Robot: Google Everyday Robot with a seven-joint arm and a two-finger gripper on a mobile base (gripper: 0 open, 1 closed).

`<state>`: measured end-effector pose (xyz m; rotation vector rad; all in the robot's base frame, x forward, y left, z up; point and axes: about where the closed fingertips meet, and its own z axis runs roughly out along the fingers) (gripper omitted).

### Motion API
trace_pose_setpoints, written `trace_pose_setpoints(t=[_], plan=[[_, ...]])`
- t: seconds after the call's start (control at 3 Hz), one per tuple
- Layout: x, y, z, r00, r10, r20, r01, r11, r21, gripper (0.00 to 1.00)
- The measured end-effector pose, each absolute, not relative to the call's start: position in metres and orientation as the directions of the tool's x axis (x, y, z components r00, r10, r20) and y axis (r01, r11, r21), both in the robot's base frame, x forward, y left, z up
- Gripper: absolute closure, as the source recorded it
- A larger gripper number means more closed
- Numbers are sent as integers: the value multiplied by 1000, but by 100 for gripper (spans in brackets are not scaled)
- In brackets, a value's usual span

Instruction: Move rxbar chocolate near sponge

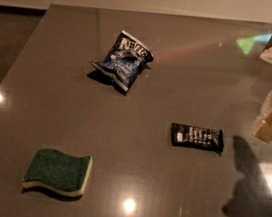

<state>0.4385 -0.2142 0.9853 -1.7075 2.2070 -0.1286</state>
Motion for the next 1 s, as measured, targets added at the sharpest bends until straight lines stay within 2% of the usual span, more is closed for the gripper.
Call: trace_pose_setpoints(t=[1.0], plan=[[454,-205,949,-193,-953,-233,-941,247,-231,0]])
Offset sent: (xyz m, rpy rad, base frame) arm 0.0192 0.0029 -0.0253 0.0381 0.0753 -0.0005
